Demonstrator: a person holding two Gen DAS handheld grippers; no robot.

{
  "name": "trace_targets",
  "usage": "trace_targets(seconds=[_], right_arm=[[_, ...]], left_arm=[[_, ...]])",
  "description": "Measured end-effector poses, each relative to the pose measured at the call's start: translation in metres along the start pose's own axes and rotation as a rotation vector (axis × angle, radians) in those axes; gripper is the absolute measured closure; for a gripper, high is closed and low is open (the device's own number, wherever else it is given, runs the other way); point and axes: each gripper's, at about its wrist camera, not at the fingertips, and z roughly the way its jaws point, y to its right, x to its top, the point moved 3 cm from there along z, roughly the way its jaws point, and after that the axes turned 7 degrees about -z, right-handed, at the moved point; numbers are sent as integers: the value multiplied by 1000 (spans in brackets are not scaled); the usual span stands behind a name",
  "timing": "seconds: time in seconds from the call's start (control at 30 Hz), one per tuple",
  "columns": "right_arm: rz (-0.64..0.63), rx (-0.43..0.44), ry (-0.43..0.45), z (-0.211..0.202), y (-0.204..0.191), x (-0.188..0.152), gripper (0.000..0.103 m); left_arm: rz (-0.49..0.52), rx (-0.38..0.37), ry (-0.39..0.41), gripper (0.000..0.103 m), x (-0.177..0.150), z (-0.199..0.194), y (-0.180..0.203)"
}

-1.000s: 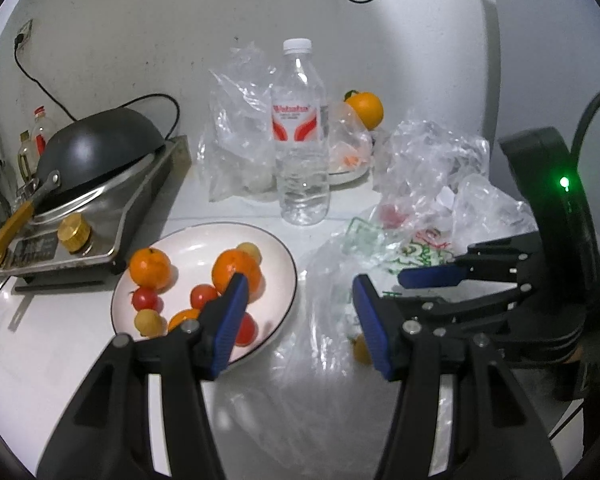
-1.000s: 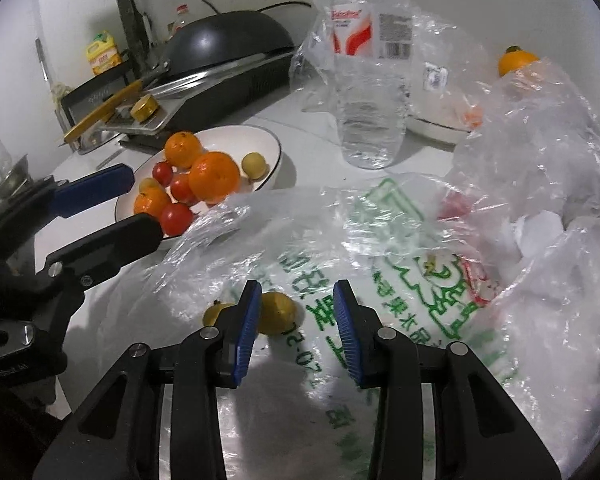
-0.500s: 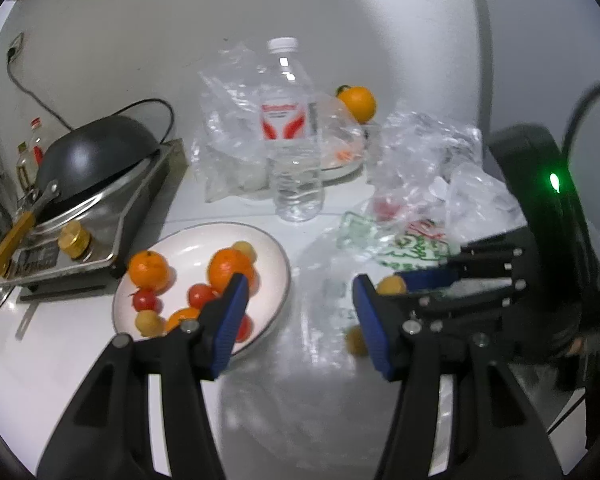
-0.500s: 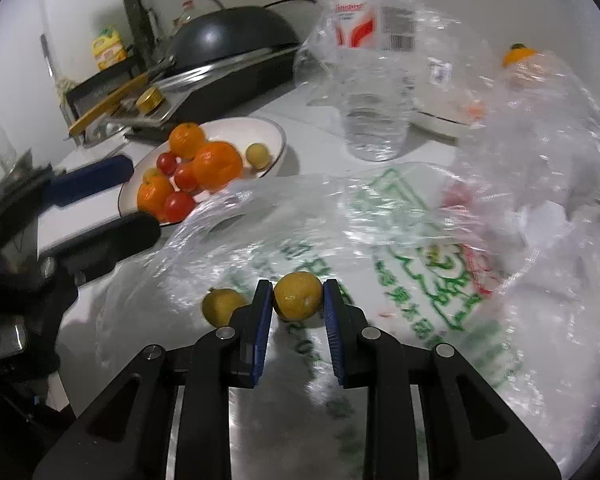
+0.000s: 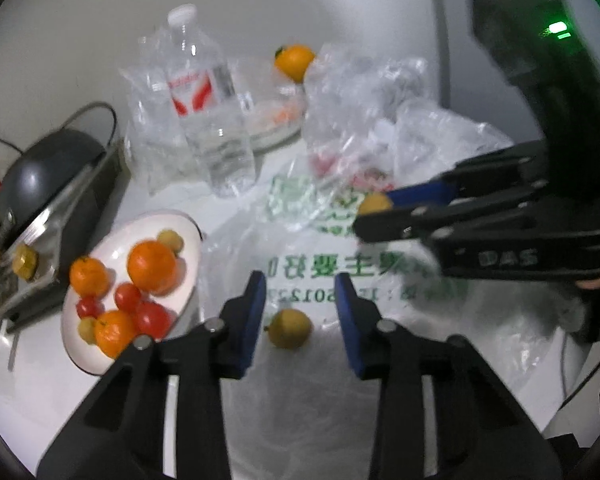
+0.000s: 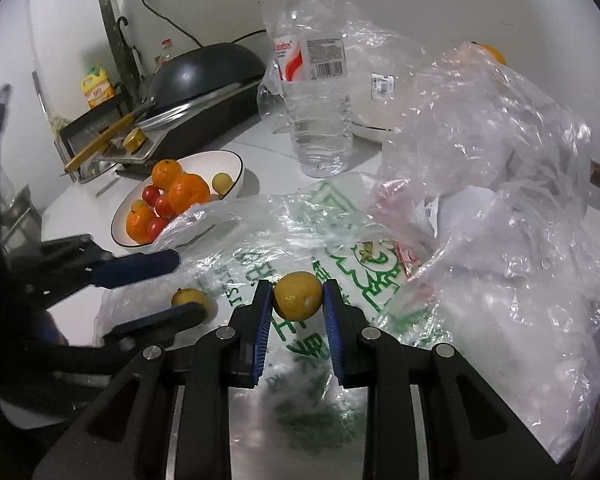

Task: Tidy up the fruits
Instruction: 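Grasp another yellow fruit with the left tool while the right tool holds its fruit, then carry both yellow fruits onto the white plate and open both tools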

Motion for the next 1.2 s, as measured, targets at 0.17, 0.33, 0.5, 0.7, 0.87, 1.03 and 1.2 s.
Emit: trace_targets(seconds=[0.17, 0.33, 0.5, 0.7, 0.87, 1.03, 1.2], right_arm=[[8, 19, 8, -2, 3, -3, 76], [6, 26, 11, -1, 2, -2, 76], [11, 19, 18, -3, 4, -3, 76], [2, 3, 14, -3, 0, 0, 76], [-7, -15, 20, -4, -4, 8, 76], [-27, -23, 32, -7, -15, 18, 75], [-52, -23, 39, -5, -30, 32, 75]], left_arm=[[-6, 12, -61, 70, -7, 13, -2], [-36, 14, -104, 70, -10, 19, -9], [-38, 3, -109, 76, -11, 20, -9], [-60, -32, -53, 76, -9, 10, -12], [-92, -54, -16, 76, -9, 0, -19], [-116, -61, 35, 76, -3, -13, -30], [-123, -52, 81, 76, 2, -29, -43]])
